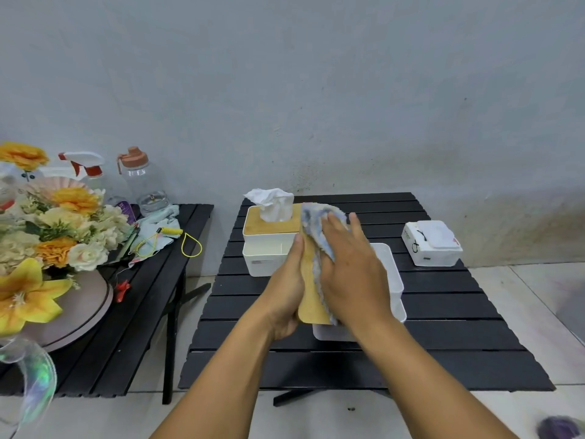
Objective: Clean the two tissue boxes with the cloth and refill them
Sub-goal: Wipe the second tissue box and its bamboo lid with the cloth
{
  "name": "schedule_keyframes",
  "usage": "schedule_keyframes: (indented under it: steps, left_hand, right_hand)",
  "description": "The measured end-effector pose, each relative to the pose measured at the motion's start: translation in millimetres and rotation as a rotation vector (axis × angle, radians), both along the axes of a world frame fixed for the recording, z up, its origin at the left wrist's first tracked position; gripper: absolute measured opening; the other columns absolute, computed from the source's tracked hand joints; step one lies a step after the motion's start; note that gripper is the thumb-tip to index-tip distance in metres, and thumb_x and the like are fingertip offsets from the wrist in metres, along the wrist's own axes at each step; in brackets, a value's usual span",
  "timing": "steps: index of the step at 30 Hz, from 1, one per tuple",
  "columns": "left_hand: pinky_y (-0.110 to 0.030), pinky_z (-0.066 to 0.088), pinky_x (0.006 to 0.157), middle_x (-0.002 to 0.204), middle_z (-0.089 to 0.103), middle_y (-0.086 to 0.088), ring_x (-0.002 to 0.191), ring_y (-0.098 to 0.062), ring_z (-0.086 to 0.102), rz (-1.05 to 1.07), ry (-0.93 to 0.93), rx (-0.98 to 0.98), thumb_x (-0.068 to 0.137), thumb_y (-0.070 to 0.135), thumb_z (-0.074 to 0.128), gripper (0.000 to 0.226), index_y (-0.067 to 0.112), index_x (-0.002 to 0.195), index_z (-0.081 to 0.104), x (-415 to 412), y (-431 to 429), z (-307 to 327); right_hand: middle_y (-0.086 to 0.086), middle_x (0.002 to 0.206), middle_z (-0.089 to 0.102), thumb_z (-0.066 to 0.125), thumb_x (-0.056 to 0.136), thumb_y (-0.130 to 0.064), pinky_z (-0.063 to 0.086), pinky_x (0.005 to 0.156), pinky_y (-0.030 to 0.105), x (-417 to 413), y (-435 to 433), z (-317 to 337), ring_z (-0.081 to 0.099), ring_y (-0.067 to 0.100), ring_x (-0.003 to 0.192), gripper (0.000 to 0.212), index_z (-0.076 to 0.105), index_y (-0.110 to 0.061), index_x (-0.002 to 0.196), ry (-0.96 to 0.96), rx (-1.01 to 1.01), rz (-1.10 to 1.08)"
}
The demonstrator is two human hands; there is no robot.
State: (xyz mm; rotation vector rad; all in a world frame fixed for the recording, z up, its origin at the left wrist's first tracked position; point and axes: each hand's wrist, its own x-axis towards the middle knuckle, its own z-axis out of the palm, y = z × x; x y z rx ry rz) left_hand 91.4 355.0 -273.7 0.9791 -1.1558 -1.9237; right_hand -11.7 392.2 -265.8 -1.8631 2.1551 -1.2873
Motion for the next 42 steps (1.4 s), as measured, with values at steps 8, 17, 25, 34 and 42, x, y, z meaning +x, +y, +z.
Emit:
schedule_keyframes:
  steps: [8,17,25,34,42]
  left_hand:
    - [-0.042,0.06,0.078,0.116,0.076,-0.012,0.099,-0.029,0.075,0.109,-0.079,-0.009,0.098,0.074,0.028,0.07,0.028,0.137,0.063,8,-18,2]
    - [-0.047,0.056,0.1,0.125,0.075,-0.003,0.114,-0.021,0.073,0.09,-0.079,-0.02,0.1,0.073,0.026,0.066,0.032,0.129,0.07,1,-5,2]
    - [-0.039,0.058,0.087,0.109,0.079,-0.01,0.101,-0.024,0.077,0.179,0.011,0.012,0.102,0.067,0.03,0.069,0.016,0.119,0.073,5,-12,12]
    - [-0.036,0.061,0.079,0.097,0.081,0.0,0.093,-0.017,0.078,0.075,-0.038,-0.052,0.105,0.063,0.027,0.066,0.016,0.121,0.071,2,1,13]
    - [-0.042,0.06,0.088,0.112,0.079,-0.008,0.106,-0.024,0.076,0.177,-0.048,-0.046,0.104,0.066,0.025,0.067,0.021,0.121,0.072,7,-9,12]
  right_hand:
    - [-0.009,0.159,0.029,0.054,0.092,-0.02,0.051,0.085,0.034,20,37,-21,0.038,0.016,0.141,0.063,0.034,-0.03,0.151,0.145,0.114,0.185]
    - [-0.012,0.149,0.039,0.049,0.096,-0.021,0.045,0.074,0.035,11,19,1,0.055,0.021,0.118,0.049,0.039,-0.035,0.142,0.064,0.176,0.092]
    - [-0.007,0.154,0.041,0.054,0.089,-0.01,0.052,0.081,0.036,8,23,5,0.031,0.017,0.147,0.052,0.049,-0.022,0.139,0.225,0.113,-0.014]
    - [-0.006,0.14,0.059,0.05,0.093,-0.002,0.048,0.096,0.037,-29,-19,5,0.057,0.02,0.126,0.048,0.062,-0.024,0.133,-0.165,-0.119,-0.152]
    - [-0.005,0.121,0.065,0.049,0.085,-0.014,0.044,0.088,0.024,-6,6,-18,0.056,0.018,0.108,0.045,0.064,-0.018,0.127,-0.074,-0.198,0.066]
